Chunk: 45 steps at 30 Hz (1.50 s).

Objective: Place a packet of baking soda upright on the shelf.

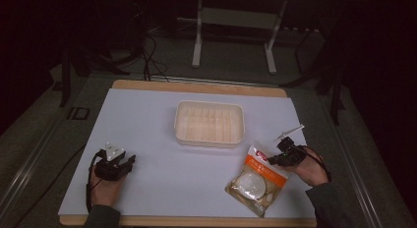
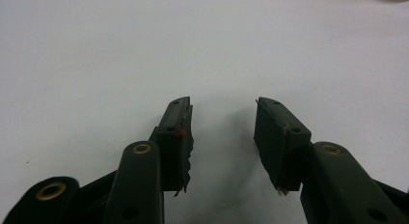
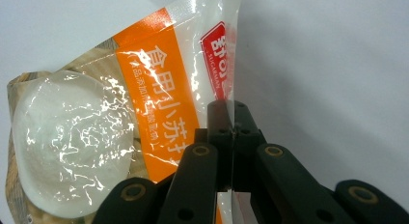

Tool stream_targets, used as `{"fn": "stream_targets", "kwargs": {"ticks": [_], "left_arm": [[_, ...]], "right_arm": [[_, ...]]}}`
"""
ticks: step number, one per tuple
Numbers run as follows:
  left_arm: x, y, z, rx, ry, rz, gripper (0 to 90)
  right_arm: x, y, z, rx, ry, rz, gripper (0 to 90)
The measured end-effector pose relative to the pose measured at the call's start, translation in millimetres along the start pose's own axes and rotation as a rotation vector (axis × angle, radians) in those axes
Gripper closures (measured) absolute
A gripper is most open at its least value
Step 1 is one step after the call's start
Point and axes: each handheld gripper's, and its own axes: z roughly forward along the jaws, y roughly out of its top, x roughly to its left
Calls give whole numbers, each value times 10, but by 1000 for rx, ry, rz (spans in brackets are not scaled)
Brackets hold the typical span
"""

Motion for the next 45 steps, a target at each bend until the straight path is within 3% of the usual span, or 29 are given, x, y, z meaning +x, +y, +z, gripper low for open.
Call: {"fn": "stream_targets", "kwargs": {"ticks": [7,10,21,24,31,41,45], "left_arm": [[1,0,-2,0,0,1,569],[0,0,-1,-1,0,0,569],[-1,0,-1,0,1,1,567],[-2,0,0,1,1,2,567],[0,1,1,1,0,2,553],[2,-2,-3,-5,4,-6,547],[3,-2,-2,-3,2,-7,547]], "right_arm": [[80,41,-125,8,-11,23,899],[102,49,-178,0,7,33,900],[129,5,-454,-77,126,34,900],[108,-23,-570,-114,204,59,900],[143,-25,-714,-169,284,56,900],[295,14,-862,-228,390,-15,900],[418,63,-943,-253,398,-54,900]]}}
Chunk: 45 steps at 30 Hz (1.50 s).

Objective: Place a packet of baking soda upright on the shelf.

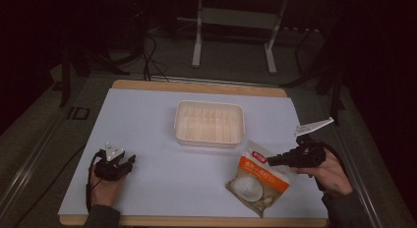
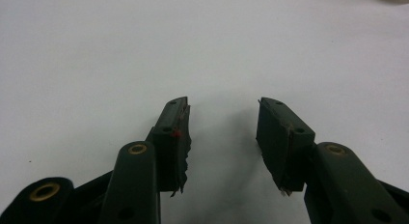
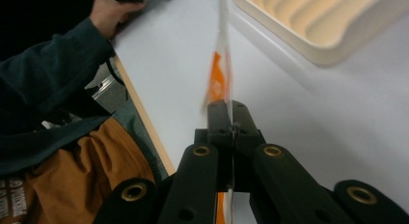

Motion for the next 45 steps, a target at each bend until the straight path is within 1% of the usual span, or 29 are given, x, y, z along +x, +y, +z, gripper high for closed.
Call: {"fn": "stream_targets", "kwargs": {"ticks": [3,4,5,7,8,9,10,13,15,17,18,21,22,24,26,37,43,45], "left_arm": [[0,0,0,0,0,0,547],[0,0,-1,1,0,0,547],[0,0,-1,1,0,0,547],[4,0,-3,-2,0,-2,547],[4,0,-3,-2,0,-2,547],[6,-1,-3,-3,0,-4,547],[6,-1,-3,-3,0,-4,547],[6,-1,-4,-3,1,-4,547],[6,-1,-5,-4,1,-6,547],[7,-2,-6,-4,2,-7,547],[8,-3,-8,-8,2,-8,547],[10,-3,-9,-10,2,-9,547],[10,-3,-9,-10,2,-9,547],[13,-4,-12,-13,2,-13,547],[14,-4,-14,-13,2,-15,546],[15,-5,-15,-18,3,-17,545],[22,-6,-22,-20,2,-21,545],[22,-6,-23,-22,1,-23,545]], "right_arm": [[108,60,-11,-14,0,-36,900],[137,81,-9,-13,-6,-47,900],[137,81,-9,-13,-6,-47,900],[167,136,-3,-19,-30,-52,900],[167,136,-3,-19,-30,-52,900],[160,153,3,-27,-46,-48,900],[154,156,4,-36,-50,-46,900],[130,158,-4,-64,-60,-29,900],[106,153,-10,-84,-57,-12,900],[99,152,-12,-87,-56,-5,900],[95,151,-12,-102,-55,4,900],[102,162,-10,-127,-54,18,900],[102,162,-10,-127,-54,18,900],[107,176,-13,-154,-67,38,900],[110,183,-14,-170,-67,43,900],[128,196,-56,-276,-93,106,900],[132,221,-72,-328,-83,140,900],[137,238,-69,-342,-76,143,900]]}}
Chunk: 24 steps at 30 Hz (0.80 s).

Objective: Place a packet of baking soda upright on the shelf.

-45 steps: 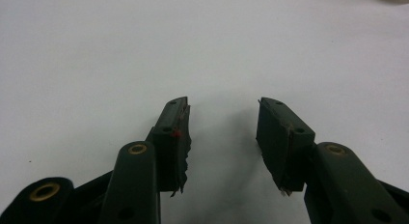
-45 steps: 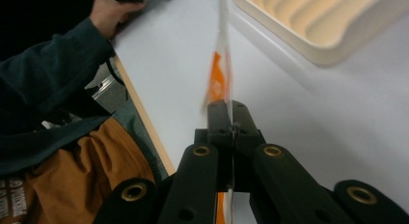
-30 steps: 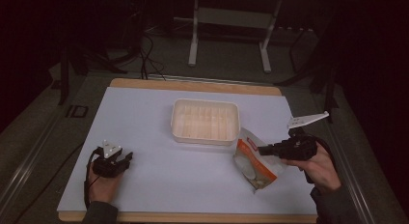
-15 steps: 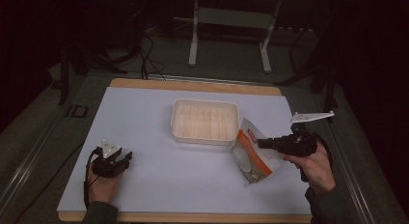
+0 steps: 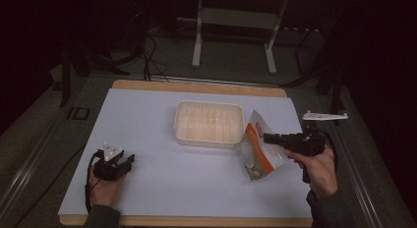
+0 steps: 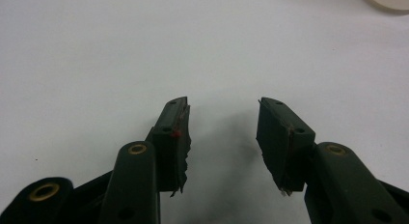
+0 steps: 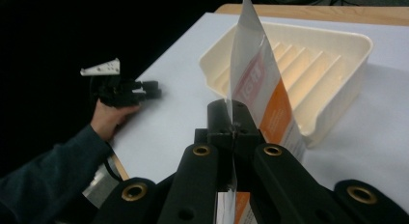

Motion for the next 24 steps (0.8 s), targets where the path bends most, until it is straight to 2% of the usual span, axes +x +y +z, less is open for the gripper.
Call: {"fn": "stream_targets", "kwargs": {"ticks": [11,24], "left_arm": [[1,0,-6,-18,-2,-13,545],[3,0,-9,-20,-1,-11,544]], "right_arm": [[78,70,25,-36,19,2,900],[135,159,79,-83,11,1,900]]}}
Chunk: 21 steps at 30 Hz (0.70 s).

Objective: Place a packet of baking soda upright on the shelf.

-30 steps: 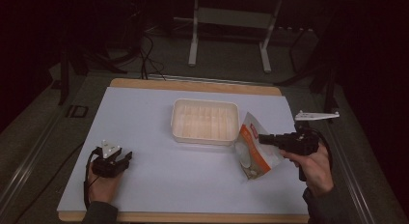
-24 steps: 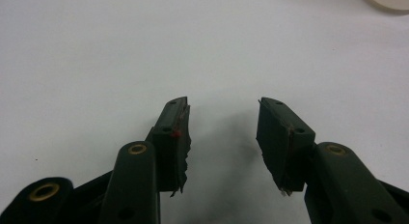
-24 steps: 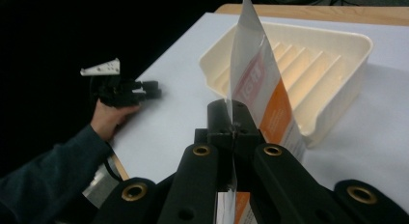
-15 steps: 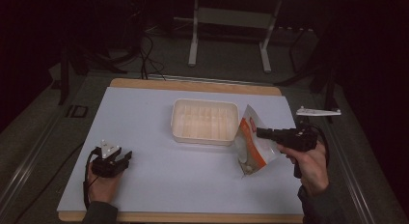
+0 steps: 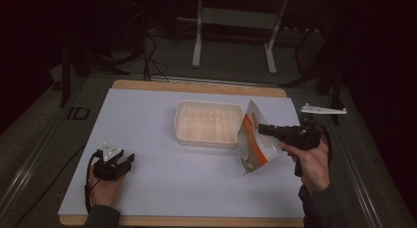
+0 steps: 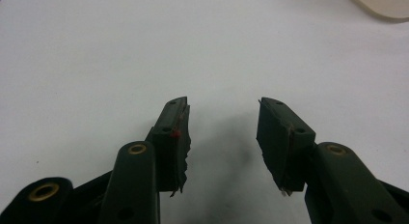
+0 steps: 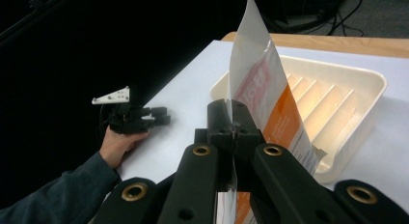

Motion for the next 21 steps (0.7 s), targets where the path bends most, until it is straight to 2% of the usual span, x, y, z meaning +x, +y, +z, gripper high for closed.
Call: {"fn": "stream_targets", "kwargs": {"ticks": [7,21], "left_arm": [[0,0,0,-1,0,0,544],[1,0,1,-2,-2,-1,542]], "right_arm": [[-5,73,30,-39,0,18,900],[16,237,176,-61,-26,-8,900]]}}
